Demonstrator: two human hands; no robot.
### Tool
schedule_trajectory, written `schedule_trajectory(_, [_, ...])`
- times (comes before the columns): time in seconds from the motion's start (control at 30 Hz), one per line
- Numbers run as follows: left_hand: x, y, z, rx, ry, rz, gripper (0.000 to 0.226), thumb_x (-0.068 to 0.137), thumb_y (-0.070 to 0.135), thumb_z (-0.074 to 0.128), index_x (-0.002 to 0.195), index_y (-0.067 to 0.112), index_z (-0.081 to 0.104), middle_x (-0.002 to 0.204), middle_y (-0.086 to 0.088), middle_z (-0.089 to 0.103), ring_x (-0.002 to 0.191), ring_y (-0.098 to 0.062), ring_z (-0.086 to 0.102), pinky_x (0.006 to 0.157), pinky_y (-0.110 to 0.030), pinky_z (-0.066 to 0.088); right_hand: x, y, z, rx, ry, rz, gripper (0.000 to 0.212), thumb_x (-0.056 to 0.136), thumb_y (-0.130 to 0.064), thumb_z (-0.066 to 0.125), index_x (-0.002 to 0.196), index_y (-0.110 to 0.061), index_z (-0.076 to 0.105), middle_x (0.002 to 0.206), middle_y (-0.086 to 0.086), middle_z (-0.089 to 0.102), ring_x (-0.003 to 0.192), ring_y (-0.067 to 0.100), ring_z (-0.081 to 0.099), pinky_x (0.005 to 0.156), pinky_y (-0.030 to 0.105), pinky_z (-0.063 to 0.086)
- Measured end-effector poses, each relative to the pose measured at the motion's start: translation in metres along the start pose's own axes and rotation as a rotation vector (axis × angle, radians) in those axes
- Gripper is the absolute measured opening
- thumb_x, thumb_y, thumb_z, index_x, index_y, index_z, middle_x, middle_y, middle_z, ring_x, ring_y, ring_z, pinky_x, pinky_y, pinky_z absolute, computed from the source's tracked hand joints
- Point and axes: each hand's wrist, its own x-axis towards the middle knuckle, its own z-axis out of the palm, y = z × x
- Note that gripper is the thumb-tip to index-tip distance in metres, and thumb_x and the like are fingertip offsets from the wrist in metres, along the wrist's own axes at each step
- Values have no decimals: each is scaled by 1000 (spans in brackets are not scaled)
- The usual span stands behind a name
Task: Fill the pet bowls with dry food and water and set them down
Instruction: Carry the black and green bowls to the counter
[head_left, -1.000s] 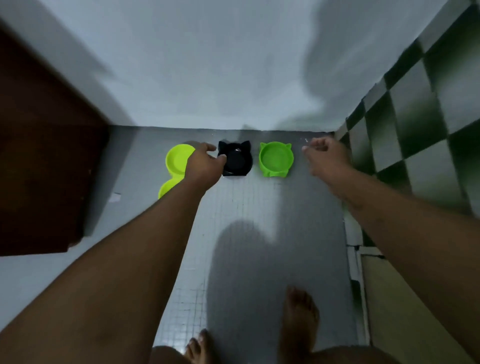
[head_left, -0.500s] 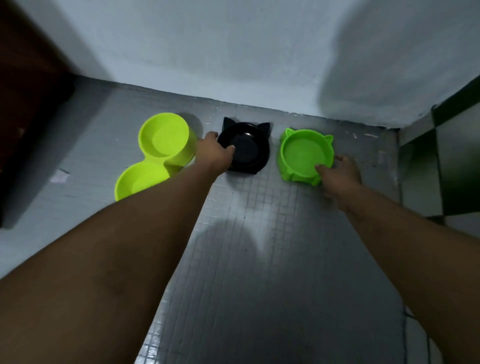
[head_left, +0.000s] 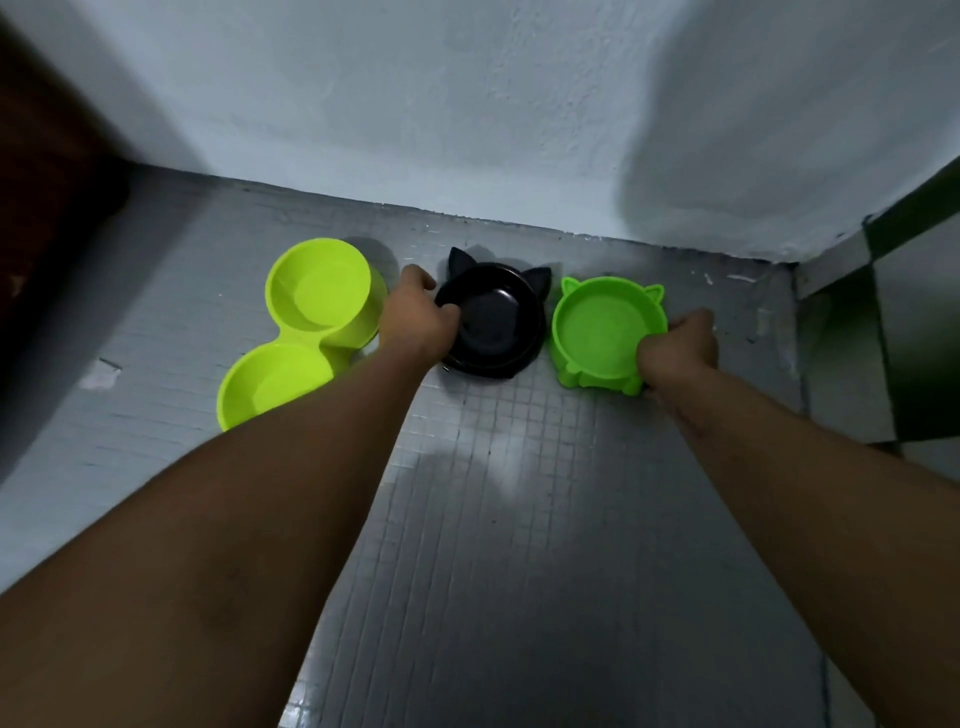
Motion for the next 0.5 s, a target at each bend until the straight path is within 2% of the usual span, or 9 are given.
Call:
schedule_trajectory(0.1, [-2,0,-5,-90,-34,14,41,88,17,64,128,17,60,96,-14,71,85,-29,65,77,-35,55,-5,4,-6,78,-79,-71,44,77,-7,50,118,-22,52,105,11,63,94,33,64,83,49,58])
schedule_trajectory(0.17, [-2,-1,-7,-201,-77,-2,44,89,13,61,132,22,63,103,-15,73,85,-26,66,78,-33,56,-12,4,-11,112,-162,-121,56,77,-9,47,127,-34,52,111,9,63,94,35,65,74,55,59])
schedule_trajectory(0.2, [-3,-1,-8,-255,-98,-14,46,88,13,61,133,23,63,104,-15,74,86,-27,69,81,-37,60,-15,5,-17,151,-199,-117,59,81,-8,46,132,-38,51,116,10,63,96,36,64,68,56,59])
schedule_trajectory(0.27, [-5,3,-15,-352,-121,-42,49,86,17,60,135,24,64,102,-15,75,93,-32,73,85,-51,62,-25,-2,-29,227,-246,-104,62,89,-5,47,141,-37,48,121,11,62,99,36,63,68,58,59])
schedule_trajectory(0.33, [-13,8,-24,-449,-124,-61,51,87,18,61,137,24,63,101,-15,74,99,-36,73,83,-57,62,-36,-7,-49,282,-256,-92,60,91,-5,51,143,-36,48,122,13,61,102,37,63,74,63,57])
schedule_trajectory(0.4, [-24,17,-41,-503,-116,-74,53,83,23,62,135,27,66,103,-13,74,101,-34,73,79,-59,62,-51,-19,-75,328,-283,-49,56,95,-6,54,142,-36,49,123,11,59,106,37,63,72,64,57])
schedule_trajectory(0.5, [-53,56,-85,-564,-117,-89,53,82,25,62,134,29,66,103,-3,72,98,-27,72,80,-57,63,-83,-51,-121,378,-337,-13,50,100,-5,51,144,-29,48,121,6,53,103,29,59,72,55,57])
